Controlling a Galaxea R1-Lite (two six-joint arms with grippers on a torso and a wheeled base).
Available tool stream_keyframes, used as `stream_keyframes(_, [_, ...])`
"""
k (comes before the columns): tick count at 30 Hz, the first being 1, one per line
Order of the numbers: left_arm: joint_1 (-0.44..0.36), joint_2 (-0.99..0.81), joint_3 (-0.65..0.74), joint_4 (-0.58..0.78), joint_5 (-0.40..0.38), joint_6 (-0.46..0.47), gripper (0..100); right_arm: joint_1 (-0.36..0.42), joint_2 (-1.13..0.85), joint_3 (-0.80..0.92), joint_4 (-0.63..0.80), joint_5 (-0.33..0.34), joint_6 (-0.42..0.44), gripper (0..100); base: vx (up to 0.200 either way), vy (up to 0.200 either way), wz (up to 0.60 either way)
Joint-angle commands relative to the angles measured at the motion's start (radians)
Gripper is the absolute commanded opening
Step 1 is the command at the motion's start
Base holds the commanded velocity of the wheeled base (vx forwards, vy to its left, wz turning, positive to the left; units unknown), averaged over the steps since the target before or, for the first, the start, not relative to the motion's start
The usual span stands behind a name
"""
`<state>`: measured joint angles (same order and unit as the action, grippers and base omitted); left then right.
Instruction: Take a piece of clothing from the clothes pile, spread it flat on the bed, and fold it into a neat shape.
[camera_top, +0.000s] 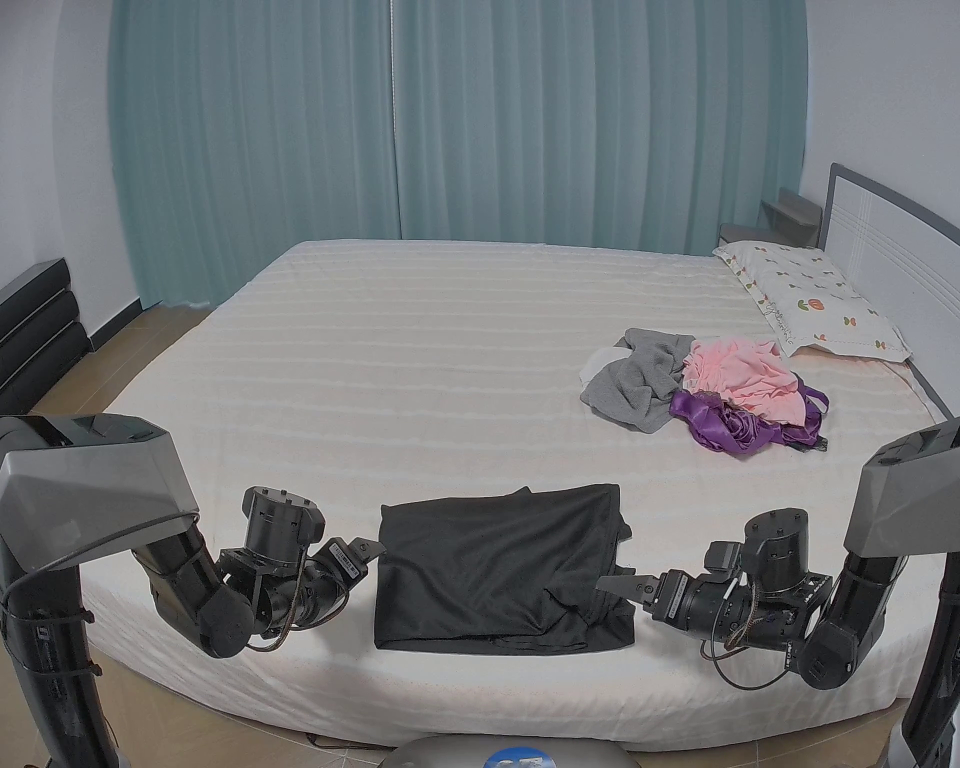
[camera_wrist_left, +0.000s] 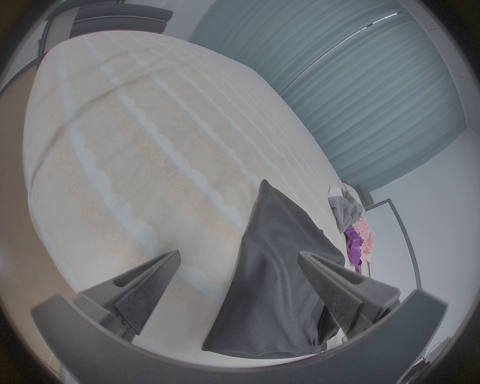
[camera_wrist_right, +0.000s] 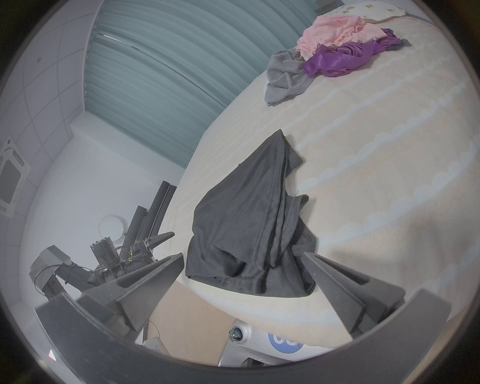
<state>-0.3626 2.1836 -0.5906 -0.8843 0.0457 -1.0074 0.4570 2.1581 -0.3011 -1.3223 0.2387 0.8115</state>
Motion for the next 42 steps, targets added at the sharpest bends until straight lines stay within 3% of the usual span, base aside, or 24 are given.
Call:
stream_keyframes(1, [0.001,0.004,-0.003,-0.001,0.000,0.000,100,0.020,0.036,-0.007,-0.018,0.004,-0.005,100,0.000,0.000,0.00])
stream_keyframes(11, [0.002,0.027,-0.017,-0.001,0.002,0.001,100,0.020,0.183,-0.127,-0.043,-0.001,-0.043,100,0.000,0.000,0.00])
stream_keyframes(29, [0.002,0.035,-0.020,-0.001,0.002,0.001,100,0.028,0.192,-0.150,-0.051,-0.004,-0.028,100,0.000,0.000,0.00])
stream_keyframes(36, [0.002,0.038,-0.020,-0.001,0.002,0.001,100,0.040,0.098,-0.118,-0.049,-0.010,-0.028,100,0.000,0.000,0.00])
stream_keyframes(42, [0.004,0.041,-0.024,-0.001,0.002,0.001,100,0.060,0.166,-0.122,-0.054,-0.013,-0.028,100,0.000,0.000,0.00])
